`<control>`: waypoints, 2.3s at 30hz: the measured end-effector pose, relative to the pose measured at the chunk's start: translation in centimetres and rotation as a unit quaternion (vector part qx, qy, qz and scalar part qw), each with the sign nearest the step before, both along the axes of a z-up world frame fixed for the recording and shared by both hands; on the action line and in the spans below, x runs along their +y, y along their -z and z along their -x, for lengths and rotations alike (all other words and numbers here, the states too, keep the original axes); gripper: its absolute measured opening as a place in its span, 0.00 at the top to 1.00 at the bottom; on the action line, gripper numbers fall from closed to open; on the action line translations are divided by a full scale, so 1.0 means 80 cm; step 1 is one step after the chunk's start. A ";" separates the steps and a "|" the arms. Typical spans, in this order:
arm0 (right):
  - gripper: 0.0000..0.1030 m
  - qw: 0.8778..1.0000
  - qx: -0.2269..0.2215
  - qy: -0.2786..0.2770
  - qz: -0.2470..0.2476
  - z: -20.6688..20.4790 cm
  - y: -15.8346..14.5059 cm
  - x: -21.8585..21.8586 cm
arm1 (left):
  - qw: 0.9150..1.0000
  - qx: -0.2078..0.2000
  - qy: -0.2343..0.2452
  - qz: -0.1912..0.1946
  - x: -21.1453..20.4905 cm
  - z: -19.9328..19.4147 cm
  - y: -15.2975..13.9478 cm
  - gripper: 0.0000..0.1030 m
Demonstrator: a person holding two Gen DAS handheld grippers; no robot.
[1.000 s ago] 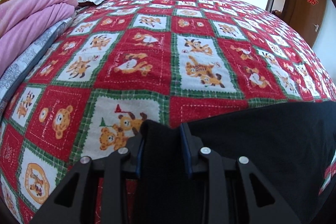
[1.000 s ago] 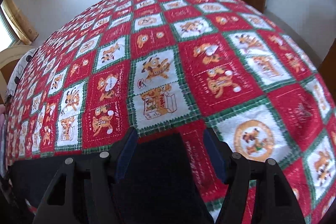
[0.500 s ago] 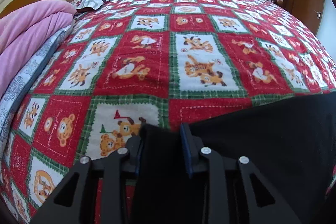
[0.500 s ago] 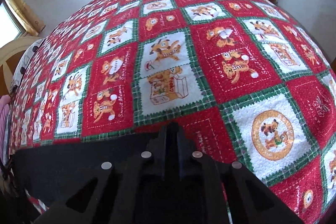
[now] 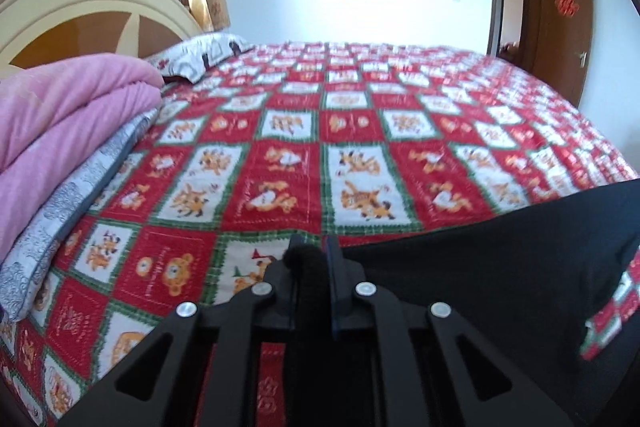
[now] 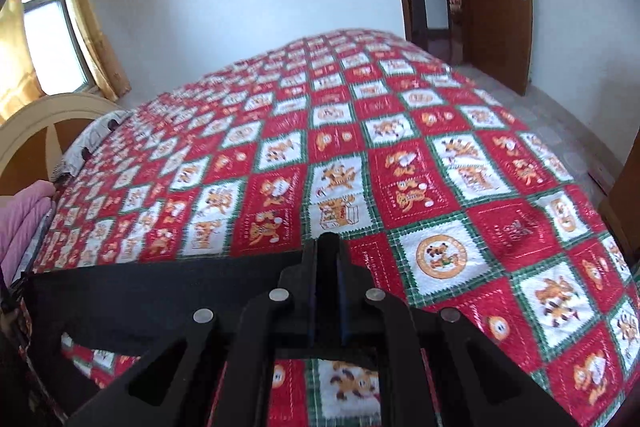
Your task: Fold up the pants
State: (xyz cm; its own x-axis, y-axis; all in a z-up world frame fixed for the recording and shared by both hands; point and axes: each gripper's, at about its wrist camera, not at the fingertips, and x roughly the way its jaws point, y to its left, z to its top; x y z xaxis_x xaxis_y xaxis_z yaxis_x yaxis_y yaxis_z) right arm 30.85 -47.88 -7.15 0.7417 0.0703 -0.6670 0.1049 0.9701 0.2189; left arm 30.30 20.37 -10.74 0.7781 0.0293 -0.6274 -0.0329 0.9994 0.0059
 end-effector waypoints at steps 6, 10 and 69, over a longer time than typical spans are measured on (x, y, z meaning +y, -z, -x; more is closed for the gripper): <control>0.93 0.999 -0.048 -0.003 -0.007 0.085 -0.029 -0.004 | 0.998 -0.043 0.019 0.030 0.011 0.059 -0.015 0.89; 0.93 0.998 -0.055 -0.008 -0.016 0.140 -0.023 -0.009 | 0.997 -0.061 0.034 0.043 0.015 0.104 -0.007 0.89; 0.57 0.921 0.093 -0.370 0.075 0.113 0.118 0.480 | 0.993 -0.059 0.025 0.097 0.052 0.252 0.049 0.51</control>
